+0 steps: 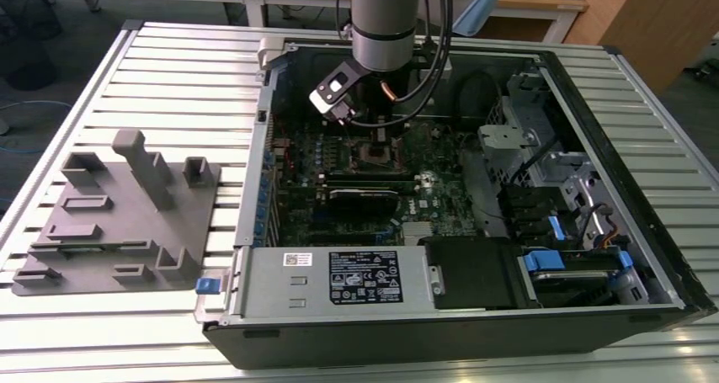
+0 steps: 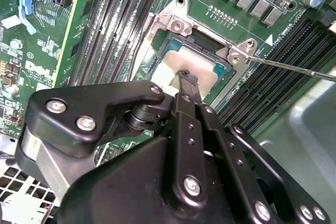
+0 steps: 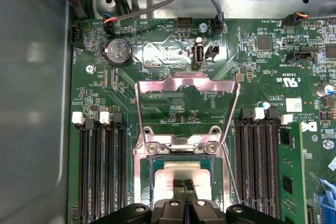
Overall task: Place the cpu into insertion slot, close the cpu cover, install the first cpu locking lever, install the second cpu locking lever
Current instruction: 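Place the cpu into insertion slot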
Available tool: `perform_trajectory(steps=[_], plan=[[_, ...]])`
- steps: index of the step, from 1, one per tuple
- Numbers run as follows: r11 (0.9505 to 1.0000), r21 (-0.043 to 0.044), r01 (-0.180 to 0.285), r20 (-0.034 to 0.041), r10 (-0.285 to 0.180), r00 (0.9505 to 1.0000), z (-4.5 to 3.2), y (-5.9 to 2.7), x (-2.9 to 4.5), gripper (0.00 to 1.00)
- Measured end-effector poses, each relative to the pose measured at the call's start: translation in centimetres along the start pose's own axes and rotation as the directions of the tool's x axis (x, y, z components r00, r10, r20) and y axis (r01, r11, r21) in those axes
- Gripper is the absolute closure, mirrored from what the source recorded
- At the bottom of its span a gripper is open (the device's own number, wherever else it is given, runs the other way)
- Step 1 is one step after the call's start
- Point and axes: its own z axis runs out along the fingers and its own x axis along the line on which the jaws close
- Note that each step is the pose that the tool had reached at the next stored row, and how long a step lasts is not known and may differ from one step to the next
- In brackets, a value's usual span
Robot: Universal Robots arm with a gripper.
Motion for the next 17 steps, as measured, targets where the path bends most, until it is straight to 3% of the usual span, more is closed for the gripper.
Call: perform_trajectory(steps=[3, 5, 14, 17], plan=[[1.0000, -0.0017, 0.000, -0.0031, 0.000, 1.0000, -0.24, 0.05, 0.04, 0.90], [1.0000, 0.0001, 0.000, 0.0000, 0.000, 1.0000, -0.74, 0.05, -0.02, 0.90], [1.0000, 0.0001, 0.000, 0.0001, 0.000, 1.0000, -2.89, 0.22, -0.06, 0.90], [1.0000, -0.0001, 0.000, 0.0004, 0.000, 1.0000, -3.01, 0.24, -0.06, 0.90]])
